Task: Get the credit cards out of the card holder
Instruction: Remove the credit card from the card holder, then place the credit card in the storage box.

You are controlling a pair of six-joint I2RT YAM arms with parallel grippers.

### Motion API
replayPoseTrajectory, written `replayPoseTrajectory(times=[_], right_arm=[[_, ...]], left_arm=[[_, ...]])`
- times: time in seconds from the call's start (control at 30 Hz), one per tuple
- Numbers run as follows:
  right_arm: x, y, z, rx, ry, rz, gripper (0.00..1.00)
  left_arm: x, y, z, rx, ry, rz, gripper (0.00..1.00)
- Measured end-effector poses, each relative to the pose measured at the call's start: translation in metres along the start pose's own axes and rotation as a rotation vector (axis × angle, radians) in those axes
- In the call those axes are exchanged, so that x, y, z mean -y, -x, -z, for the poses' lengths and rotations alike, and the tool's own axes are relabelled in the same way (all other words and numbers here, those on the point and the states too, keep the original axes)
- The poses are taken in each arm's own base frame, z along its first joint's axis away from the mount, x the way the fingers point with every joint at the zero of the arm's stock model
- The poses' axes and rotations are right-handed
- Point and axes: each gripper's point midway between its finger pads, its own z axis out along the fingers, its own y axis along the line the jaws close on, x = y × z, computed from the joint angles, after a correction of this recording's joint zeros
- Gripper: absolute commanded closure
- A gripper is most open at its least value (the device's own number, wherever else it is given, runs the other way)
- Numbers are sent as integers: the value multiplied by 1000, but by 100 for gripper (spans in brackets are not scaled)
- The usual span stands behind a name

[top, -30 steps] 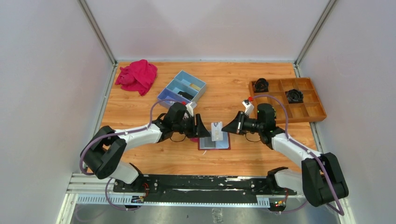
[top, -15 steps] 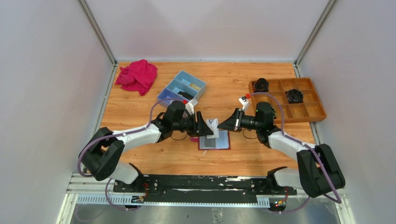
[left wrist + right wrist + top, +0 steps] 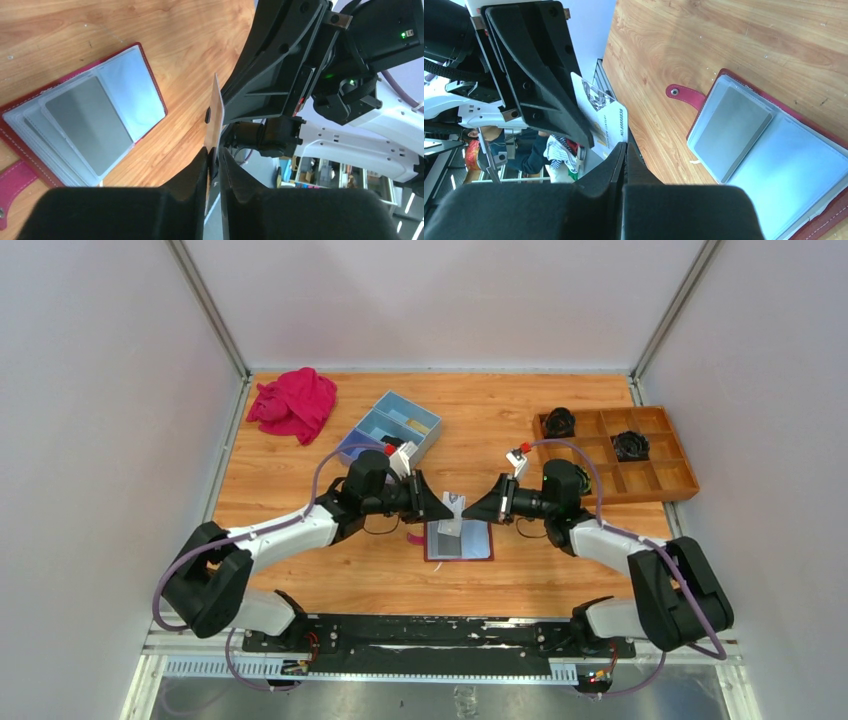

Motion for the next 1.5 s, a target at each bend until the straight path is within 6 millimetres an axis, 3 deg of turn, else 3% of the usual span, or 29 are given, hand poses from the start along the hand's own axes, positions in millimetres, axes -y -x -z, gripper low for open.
replayPoseTrajectory(times=[0.1,0.17,0.27,0.4,0.5,0.63,0.8,0.93,1.23,1.5], right_arm=[[2,-2,0,-5,-2,-6,100],[2,-2,0,-7,-3,-9,89],[3,-3,0,-10,-6,-15,63],[10,-6,1,-13,-40,-21,55],[14,-4,8,9,-83,-19,52],[21,7,20,65,-141,-2,52],[33,6,26,68,-200,-15,52],[38,1,28,56,-228,-26,52],[39,-1,32,57,-249,-16,52],[40,-2,32,54,-253,-13,52]], left_arm=[[-1,2,0,8,6,7,100],[-3,3,0,15,12,10,100],[-4,4,0,17,18,15,100],[-4,9,2,38,19,21,100],[-6,27,14,101,21,35,100],[-19,70,45,274,52,69,100],[-46,120,86,510,143,89,100],[-73,146,104,631,231,125,100],[-131,160,105,725,414,217,100],[-157,175,106,790,512,256,100]])
